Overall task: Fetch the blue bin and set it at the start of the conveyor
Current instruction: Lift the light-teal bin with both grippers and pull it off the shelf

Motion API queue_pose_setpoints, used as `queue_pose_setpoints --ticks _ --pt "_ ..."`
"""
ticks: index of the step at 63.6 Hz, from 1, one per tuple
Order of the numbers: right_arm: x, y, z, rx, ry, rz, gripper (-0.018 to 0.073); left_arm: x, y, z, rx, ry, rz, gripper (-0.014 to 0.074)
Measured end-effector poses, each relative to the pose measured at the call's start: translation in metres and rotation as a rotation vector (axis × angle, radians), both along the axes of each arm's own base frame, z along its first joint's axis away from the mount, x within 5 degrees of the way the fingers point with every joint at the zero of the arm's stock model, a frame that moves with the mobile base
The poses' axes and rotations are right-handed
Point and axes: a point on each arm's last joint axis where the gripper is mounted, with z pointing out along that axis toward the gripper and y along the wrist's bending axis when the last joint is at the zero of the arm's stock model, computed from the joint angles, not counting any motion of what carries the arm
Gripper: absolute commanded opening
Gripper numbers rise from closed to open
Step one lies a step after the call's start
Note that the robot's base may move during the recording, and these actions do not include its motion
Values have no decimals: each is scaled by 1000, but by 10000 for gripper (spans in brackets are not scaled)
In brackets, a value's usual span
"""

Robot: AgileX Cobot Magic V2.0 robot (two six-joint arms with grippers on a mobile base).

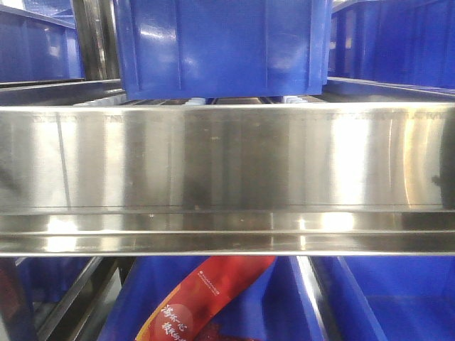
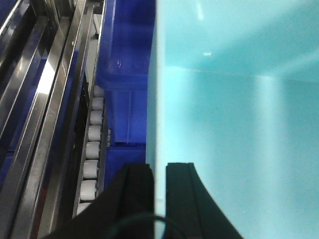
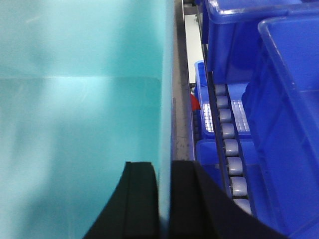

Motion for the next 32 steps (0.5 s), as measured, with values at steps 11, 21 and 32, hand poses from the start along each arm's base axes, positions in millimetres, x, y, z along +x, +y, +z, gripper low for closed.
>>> queue_pose_setpoints --ticks 11,21,32 --pt "1 0 1 -1 -12 4 -154 0 0 0 5 0 1 -111" --pt "1 0 1 0 -18 6 -154 0 1 0 7 -1 2 -111" --pt "1 0 1 0 -18 6 -154 1 0 1 2 -16 -2 -111"
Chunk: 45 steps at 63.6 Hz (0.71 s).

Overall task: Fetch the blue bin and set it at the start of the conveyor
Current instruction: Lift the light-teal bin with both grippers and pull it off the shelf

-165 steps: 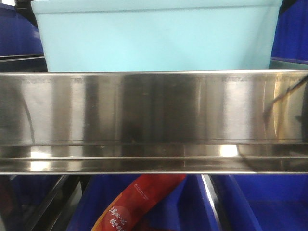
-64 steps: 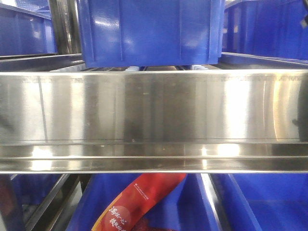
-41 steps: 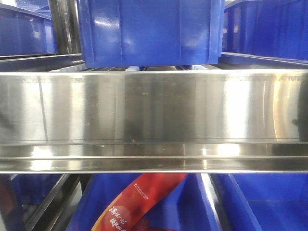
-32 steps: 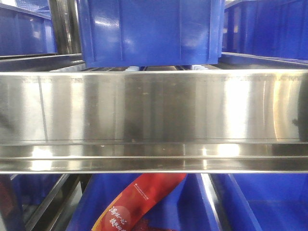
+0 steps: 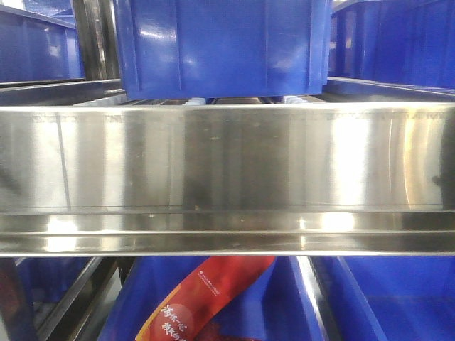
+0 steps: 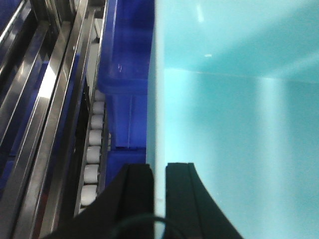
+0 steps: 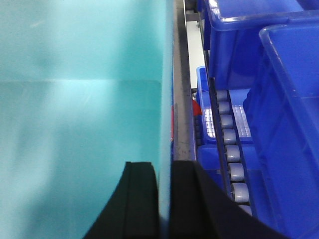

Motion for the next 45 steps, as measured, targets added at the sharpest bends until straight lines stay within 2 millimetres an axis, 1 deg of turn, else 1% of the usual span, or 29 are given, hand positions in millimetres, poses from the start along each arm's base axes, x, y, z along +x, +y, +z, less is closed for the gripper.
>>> queue_pose_setpoints --ticks 17,32,39,45 --pt "0 0 0 -2 -6 -1 -154 3 -2 4 -9 -56 -14 -111" --pt "0 0 0 -4 -6 -2 -154 3 -2 5 -10 -67 -16 -111" --pt "2 0 2 -1 -31 2 -154 3 -2 5 -9 -67 -15 -111" --pt "4 1 6 1 -85 8 -154 3 -1 5 -4 -69 -12 -111"
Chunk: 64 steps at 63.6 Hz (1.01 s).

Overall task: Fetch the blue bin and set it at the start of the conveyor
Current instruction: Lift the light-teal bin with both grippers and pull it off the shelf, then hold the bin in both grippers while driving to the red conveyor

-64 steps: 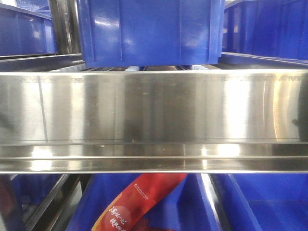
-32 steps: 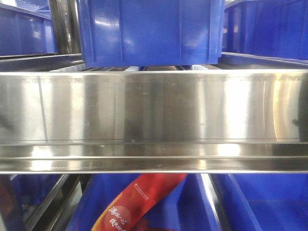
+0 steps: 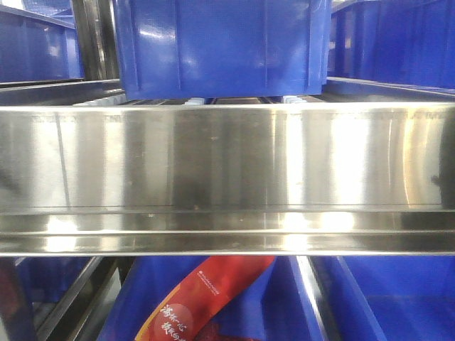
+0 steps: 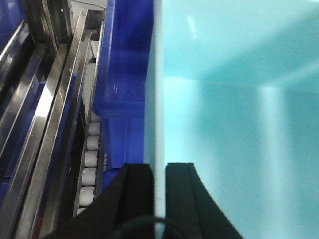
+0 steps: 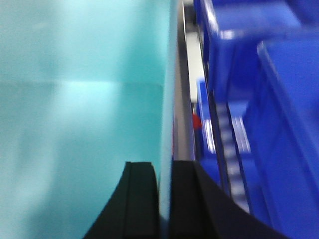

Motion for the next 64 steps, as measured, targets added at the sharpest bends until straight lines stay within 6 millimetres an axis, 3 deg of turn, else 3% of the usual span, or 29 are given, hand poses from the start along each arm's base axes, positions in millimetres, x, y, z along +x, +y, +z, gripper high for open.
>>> queue_pose_setpoints --ticks 64 --pt "1 0 2 0 -26 5 -154 -3 2 4 -2 -17 3 -111"
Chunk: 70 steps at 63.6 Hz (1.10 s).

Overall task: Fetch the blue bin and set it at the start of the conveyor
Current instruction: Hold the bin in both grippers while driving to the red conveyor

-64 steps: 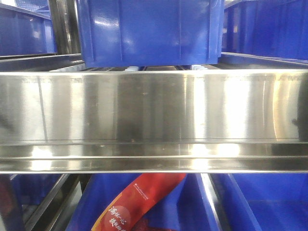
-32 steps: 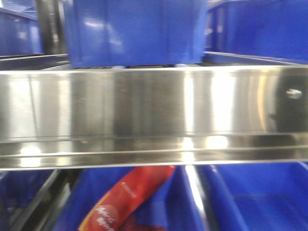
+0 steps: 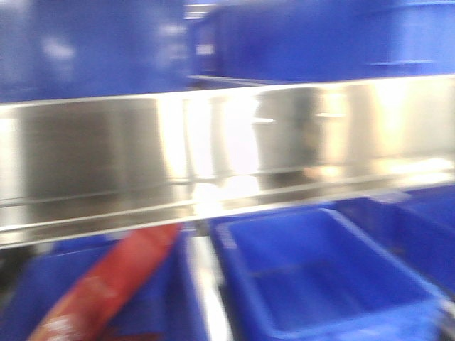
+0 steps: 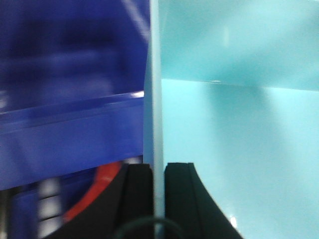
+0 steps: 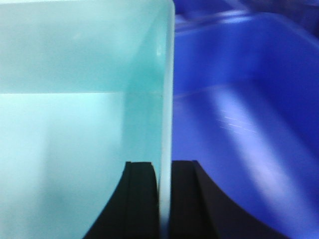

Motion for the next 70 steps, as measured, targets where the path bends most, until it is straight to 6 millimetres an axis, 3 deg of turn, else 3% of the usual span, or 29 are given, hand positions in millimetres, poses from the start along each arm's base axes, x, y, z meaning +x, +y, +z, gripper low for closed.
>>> queue_pose_setpoints --ticks 70 --pt "0 0 0 -3 -1 0 -154 0 0 1 -3 -5 -2 -111"
